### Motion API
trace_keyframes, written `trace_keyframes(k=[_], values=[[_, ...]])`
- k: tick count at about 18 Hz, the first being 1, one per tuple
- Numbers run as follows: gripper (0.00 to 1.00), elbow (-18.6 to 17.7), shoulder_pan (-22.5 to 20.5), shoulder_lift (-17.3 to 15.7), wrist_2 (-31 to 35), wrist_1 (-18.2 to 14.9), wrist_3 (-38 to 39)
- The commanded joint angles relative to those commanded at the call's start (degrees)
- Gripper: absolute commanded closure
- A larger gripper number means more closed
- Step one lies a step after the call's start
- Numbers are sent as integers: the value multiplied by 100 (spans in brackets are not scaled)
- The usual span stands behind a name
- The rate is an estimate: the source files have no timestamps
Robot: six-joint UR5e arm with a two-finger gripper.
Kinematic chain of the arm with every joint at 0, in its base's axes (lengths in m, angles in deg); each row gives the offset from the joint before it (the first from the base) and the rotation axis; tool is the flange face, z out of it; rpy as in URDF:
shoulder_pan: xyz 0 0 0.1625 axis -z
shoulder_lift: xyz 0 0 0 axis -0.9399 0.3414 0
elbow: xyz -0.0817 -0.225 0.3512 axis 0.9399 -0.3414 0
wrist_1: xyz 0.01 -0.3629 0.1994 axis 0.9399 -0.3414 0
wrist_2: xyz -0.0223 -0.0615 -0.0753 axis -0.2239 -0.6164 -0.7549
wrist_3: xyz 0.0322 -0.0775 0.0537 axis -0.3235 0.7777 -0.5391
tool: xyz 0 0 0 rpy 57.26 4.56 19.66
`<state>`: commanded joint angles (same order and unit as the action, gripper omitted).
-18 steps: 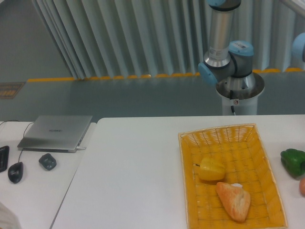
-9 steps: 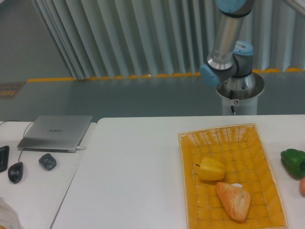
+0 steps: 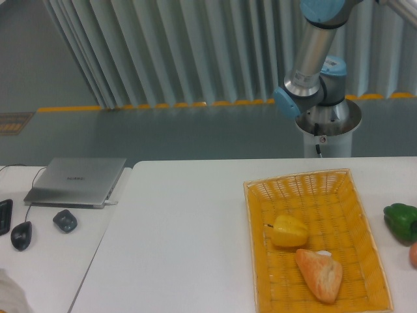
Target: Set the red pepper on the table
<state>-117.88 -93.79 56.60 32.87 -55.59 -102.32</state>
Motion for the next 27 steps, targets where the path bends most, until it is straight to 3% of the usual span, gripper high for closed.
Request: trace_keyframes(k=[5,8,11,15,18,21,24,27], values=[[38,-123,0,35,-9,167,0],[11,-114,0,35,-9,176,0],[1,-79,9,-9,-9,193,0],[0,-44,18,-123,0,193,-113],[0,35,26,-228,-17,176,-650],[0,114,210,-264,-325,167,-143],[0,307,500,-255,-203,115,456],[0,518,729,-237,-70,-35,492]])
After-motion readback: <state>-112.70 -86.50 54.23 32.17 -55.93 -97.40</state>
